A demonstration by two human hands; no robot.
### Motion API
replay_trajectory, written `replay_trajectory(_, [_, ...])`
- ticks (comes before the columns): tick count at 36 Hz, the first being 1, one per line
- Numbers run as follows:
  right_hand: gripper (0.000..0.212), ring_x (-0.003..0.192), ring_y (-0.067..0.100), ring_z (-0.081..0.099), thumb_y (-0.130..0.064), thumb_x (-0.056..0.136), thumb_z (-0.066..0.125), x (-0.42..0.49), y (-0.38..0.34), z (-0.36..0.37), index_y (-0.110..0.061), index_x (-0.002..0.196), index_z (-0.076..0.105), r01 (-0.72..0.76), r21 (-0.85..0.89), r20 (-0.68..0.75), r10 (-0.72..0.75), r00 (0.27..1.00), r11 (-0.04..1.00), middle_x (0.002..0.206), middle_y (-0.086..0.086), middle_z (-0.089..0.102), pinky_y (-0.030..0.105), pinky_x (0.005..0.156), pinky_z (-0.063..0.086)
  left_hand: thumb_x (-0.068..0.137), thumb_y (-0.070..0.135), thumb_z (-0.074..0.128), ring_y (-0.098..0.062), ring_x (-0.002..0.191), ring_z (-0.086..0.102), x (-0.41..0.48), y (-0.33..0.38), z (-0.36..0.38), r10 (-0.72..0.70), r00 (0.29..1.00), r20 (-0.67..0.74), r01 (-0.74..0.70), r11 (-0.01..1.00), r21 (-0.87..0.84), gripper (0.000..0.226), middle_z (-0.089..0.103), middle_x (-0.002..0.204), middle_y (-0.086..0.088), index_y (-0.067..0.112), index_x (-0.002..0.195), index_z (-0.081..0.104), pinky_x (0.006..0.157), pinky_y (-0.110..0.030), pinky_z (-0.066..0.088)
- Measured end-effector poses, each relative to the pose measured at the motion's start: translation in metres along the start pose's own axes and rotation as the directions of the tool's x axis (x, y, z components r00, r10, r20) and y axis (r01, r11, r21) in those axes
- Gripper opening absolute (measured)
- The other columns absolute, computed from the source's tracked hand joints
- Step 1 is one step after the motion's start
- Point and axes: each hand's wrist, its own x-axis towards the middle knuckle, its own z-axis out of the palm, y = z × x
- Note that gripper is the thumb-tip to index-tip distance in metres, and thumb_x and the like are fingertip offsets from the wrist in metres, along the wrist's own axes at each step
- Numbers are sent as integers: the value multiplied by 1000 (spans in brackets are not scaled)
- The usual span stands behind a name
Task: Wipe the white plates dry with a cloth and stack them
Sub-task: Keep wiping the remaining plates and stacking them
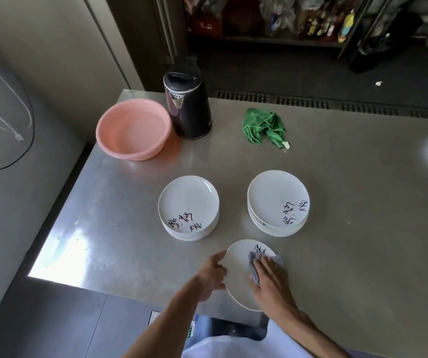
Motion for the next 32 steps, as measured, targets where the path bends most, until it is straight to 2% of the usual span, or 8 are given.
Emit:
replay_trajectory(7, [62, 145, 28, 38, -24, 89, 62, 9, -15, 5, -4, 146, 47, 107, 10, 120, -107, 987, 994, 155, 14, 41, 27, 123, -2, 92, -18, 27, -25, 86, 70, 9, -10, 8, 12, 1000, -12, -13, 997, -78, 67, 71, 101, -15, 19, 137, 60, 81, -46, 62])
replay_trajectory(10, [62, 130, 26, 56, -26, 76, 77, -4, -20, 4, -6, 133, 63, 340, -19, 100, -336, 936, 940, 140, 12, 58, 30, 120, 18, 88, -19, 30, -27, 88, 73, 12, -12, 7, 13, 1000, -11, -14, 995, -98, 66, 74, 112, -20, 15, 133, 63, 77, -44, 63])
replay_trajectory(16, [58, 141, 13, 42, -29, 87, 62, -33, 10, -10, -16, 143, 54, 522, -68, 159, -507, 847, 850, 150, -2, 49, 34, 113, 39, 97, -15, 29, -27, 81, 69, 15, -14, 1, -30, 999, -37, 25, 991, -132, 62, 68, 108, -20, 15, 147, 50, 68, -36, 64])
replay_trajectory(21, [61, 135, 20, 51, -28, 79, 69, -24, 28, -16, -13, 137, 61, 378, -97, 146, -362, 921, 921, 146, 5, 53, 37, 110, 44, 100, -12, 29, -25, 83, 68, 15, -13, 1, -14, 999, -35, 10, 995, -99, 60, 68, 105, -15, 18, 148, 50, 72, -37, 63])
replay_trajectory(25, [66, 149, 24, 23, -39, 97, 26, 10, 13, -8, -7, 155, 28, 123, -103, 244, -95, 965, 987, 161, 13, 28, 40, 124, 11, 99, -12, 29, -26, 89, 70, 15, -11, 3, 26, 1000, -4, -27, 997, -71, 61, 70, 108, -14, 22, 144, 52, 83, -44, 63])
replay_trajectory(27, [63, 153, 23, 10, -39, 103, 29, 24, -1, -1, -10, 158, 19, 18, -41, 240, -7, 971, 999, 165, 10, 16, 40, 124, -3, 96, -13, 28, -27, 91, 71, 14, -10, 4, 52, 999, 11, -51, 997, -54, 64, 72, 106, -13, 25, 140, 56, 84, -47, 62])
replay_trajectory(30, [61, 154, 20, 4, -28, 104, 40, 30, -19, 5, -10, 158, 18, 75, 109, 248, -100, 964, 991, 167, 7, 8, 24, 119, -18, 91, -15, 29, -27, 94, 72, 14, -8, 4, 79, 997, 22, -78, 996, -53, 67, 75, 106, -13, 29, 128, 65, 84, -48, 62])
replay_trajectory(32, [58, 154, 14, 6, -25, 104, 40, 22, -24, 3, -10, 157, 23, 197, 164, 238, -233, 943, 966, 166, 5, 13, 20, 120, -12, 92, -14, 28, -25, 92, 74, 15, -9, 3, 73, 997, -2, -73, 995, -69, 65, 77, 107, -11, 29, 119, 68, 79, -45, 63])
